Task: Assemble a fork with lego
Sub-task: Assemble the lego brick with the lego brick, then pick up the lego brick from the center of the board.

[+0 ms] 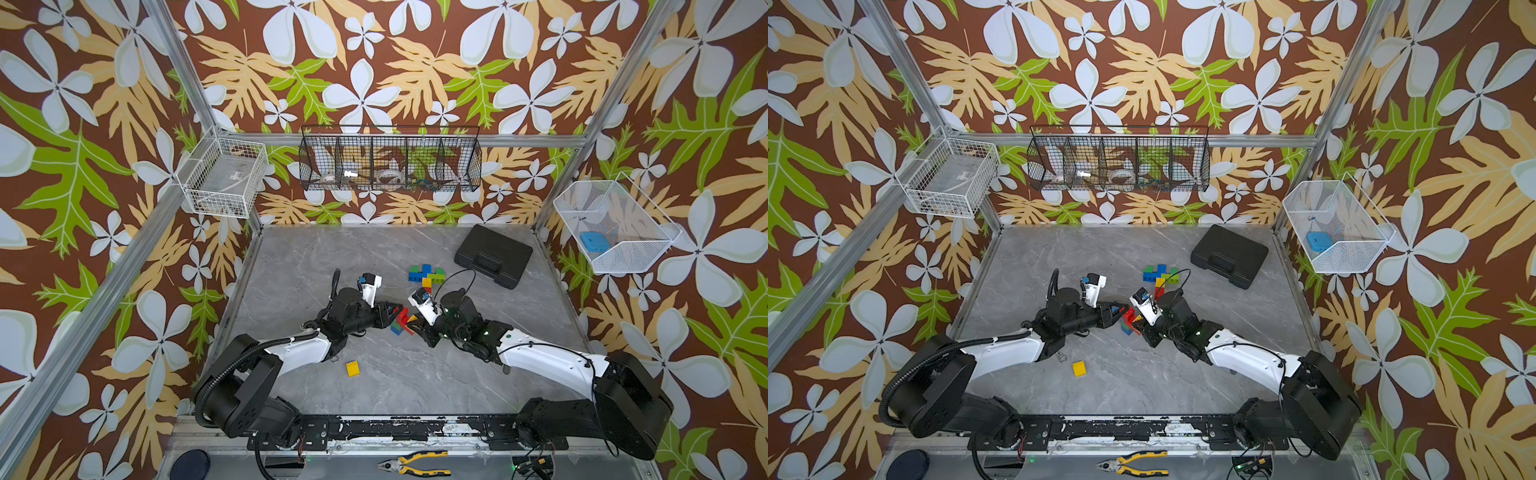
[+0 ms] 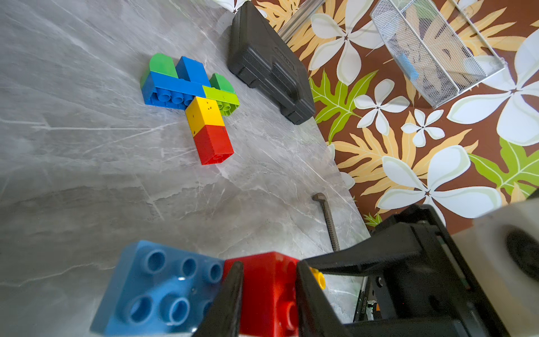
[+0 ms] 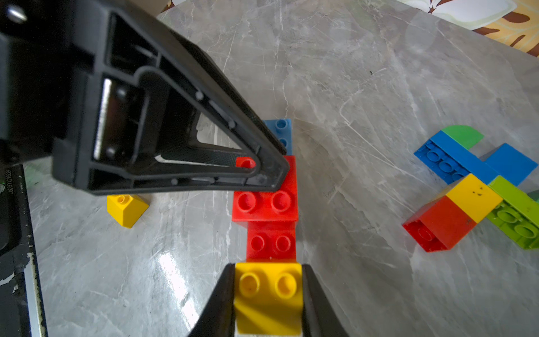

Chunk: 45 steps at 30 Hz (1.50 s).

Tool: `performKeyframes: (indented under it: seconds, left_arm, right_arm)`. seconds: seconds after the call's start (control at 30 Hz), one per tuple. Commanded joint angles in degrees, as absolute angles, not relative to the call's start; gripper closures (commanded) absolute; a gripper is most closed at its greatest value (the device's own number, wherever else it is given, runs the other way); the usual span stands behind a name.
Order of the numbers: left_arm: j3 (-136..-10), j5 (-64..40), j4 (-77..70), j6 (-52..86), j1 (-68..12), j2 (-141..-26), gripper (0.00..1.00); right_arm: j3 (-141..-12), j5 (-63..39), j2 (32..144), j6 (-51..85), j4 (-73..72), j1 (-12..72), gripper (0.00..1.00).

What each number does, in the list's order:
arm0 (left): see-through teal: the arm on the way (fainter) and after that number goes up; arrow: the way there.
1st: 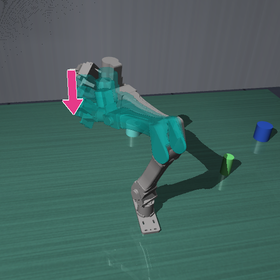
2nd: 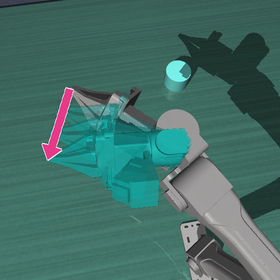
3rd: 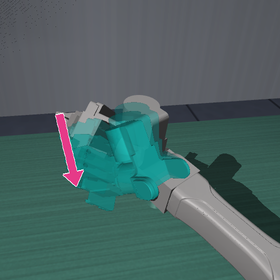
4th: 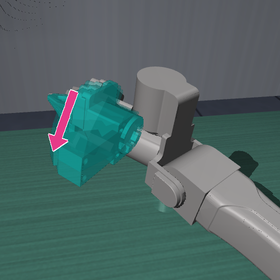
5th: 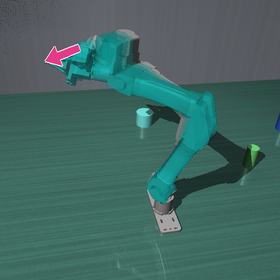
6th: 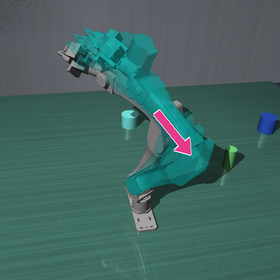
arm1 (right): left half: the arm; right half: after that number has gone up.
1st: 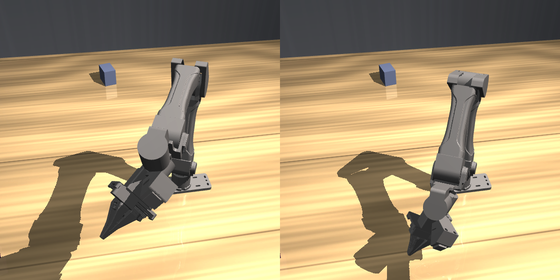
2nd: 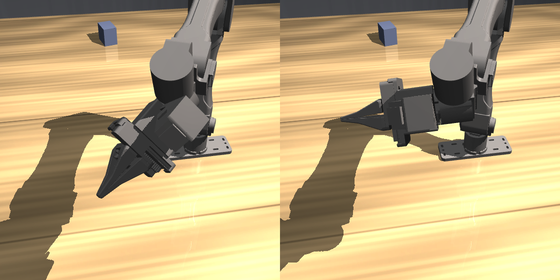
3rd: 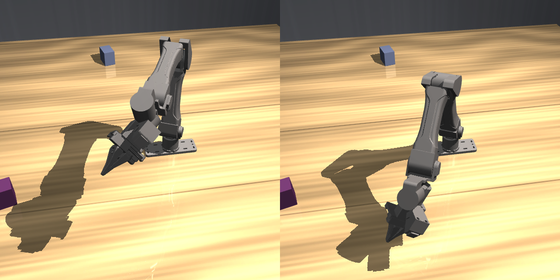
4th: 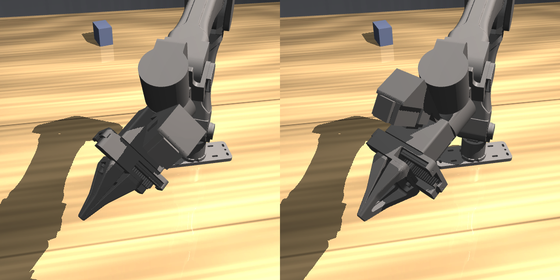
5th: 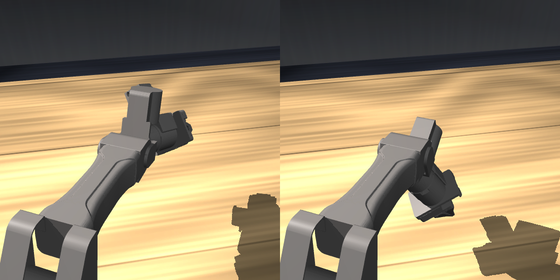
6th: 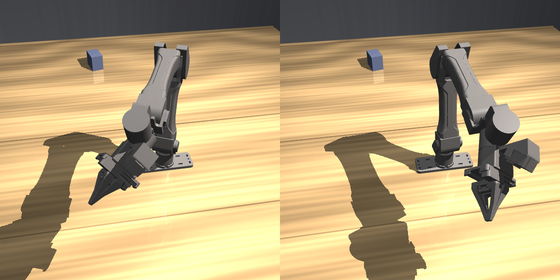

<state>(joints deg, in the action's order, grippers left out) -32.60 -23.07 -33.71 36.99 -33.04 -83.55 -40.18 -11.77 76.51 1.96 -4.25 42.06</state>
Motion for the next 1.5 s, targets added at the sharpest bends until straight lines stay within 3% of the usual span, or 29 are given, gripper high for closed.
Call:
performKeyframes:
  seconds: [0.0, 0.33, 0.63, 0.73, 0.8, 1.47]
  left_arm:
    - [-31.71, -21.19, -22.1, 36.37, -32.96, -83.94, 0.69]
    - [-31.66, -21.12, -22.09, 36.33, -32.98, -83.98, 0.69]
    - [-31.12, -20.87, -22.14, 36.3, -32.96, -83.43, 0.69]
    - [-31.03, -20.78, -22.1, 36.23, -32.98, -83.25, 0.69]
    - [-31.03, -20.66, -22.12, 36.28, -32.96, -83.15, 0.69]
    - [-31.83, -20.56, -20.73, 36.56, -32.87, -82.83, 0.69]
  right_arm:
    - [-40.04, -9.86, 77.18, 0.84, 3.39, 42.19, 0.93]
    - [-40.13, -10.01, 77.39, 1.66, 2.75, 42.21, 0.88]
    - [-41.87, -11.55, 75.63, 3.76, -0.91, 42.23, 0.58]
    - [-43.47, -12.1, 75.72, 4.09, -1.5, 42.26, 0.32]
    - [-44.11, -12.22, 75.56, 4.46, -2.28, 42.19, 0.26]
    - [-41.86, -6.9, 69.99, 7.12, -5.71, 42.18, 0.23]
